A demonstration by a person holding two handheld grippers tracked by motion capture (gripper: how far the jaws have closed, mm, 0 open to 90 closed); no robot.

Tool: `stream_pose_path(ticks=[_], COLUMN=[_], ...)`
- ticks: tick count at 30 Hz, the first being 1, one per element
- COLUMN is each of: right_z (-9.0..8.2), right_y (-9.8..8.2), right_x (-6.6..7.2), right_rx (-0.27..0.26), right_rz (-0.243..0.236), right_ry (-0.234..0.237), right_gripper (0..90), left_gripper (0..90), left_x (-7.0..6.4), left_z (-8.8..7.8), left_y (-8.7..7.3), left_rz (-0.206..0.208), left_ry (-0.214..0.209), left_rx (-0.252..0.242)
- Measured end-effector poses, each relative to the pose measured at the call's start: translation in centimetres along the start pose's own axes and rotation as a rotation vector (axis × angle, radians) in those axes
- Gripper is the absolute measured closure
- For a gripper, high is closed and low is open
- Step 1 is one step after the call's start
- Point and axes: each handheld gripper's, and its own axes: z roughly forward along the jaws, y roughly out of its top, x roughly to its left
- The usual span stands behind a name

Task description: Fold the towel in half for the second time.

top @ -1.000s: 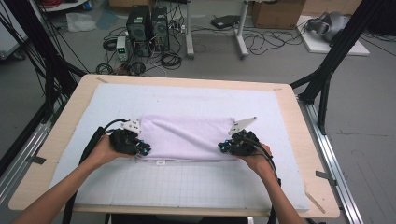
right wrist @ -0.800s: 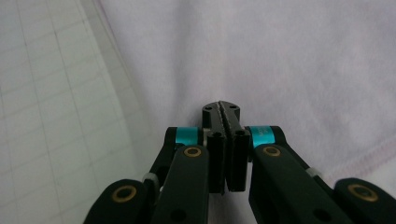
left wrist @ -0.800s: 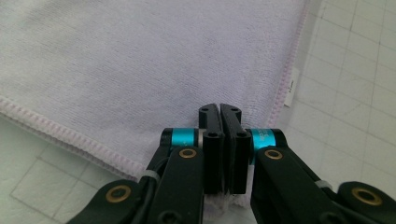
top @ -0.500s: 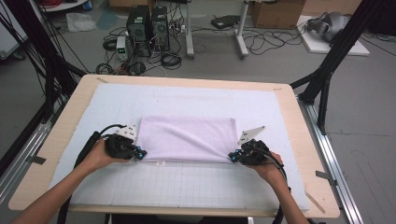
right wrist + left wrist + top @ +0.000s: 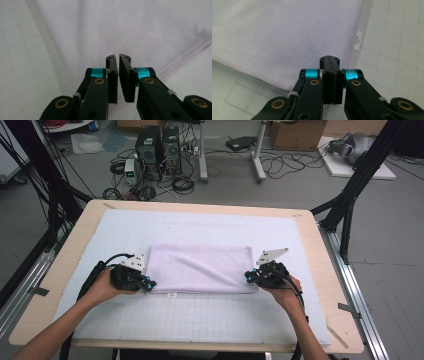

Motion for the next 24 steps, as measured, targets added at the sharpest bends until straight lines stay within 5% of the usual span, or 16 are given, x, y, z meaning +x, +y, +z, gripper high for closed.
stream_pose_path(ticks=[4, 7, 13, 18, 22, 24], right_z=[0.6, 1.5, 4.8, 7.0, 7.0, 6.7], right_y=[0.8, 1.6, 3.3, 3.4, 2.8, 2.5], right_x=[-1.2, -1.7, -2.4, -3.3, -4.4, -4.9], right_rx=[-0.077, -0.076, -0.058, -0.021, -0.014, -0.023], right_rz=[0.041, 0.038, 0.024, 0.041, 0.054, 0.073], right_ry=[-0.004, -0.002, 0.022, -0.012, -0.059, -0.086], right_gripper=[89.4, 89.4, 89.5, 89.5, 89.5, 89.5], left_gripper=[88.8, 88.8, 89.0, 89.0, 89.0, 89.2], left_x=[1.3, 2.5, 5.2, 7.2, 8.5, 9.0], left_z=[-1.1, -1.2, 1.6, 3.7, 4.4, 4.4], left_y=[1.2, 2.2, 4.1, 3.7, 2.4, 2.0], left_rz=[-0.029, -0.041, -0.066, -0.119, -0.159, -0.191], left_ry=[0.059, 0.079, 0.13, 0.19, 0.229, 0.24], left_rx=[-0.06, -0.094, -0.088, -0.091, -0.026, -0.046])
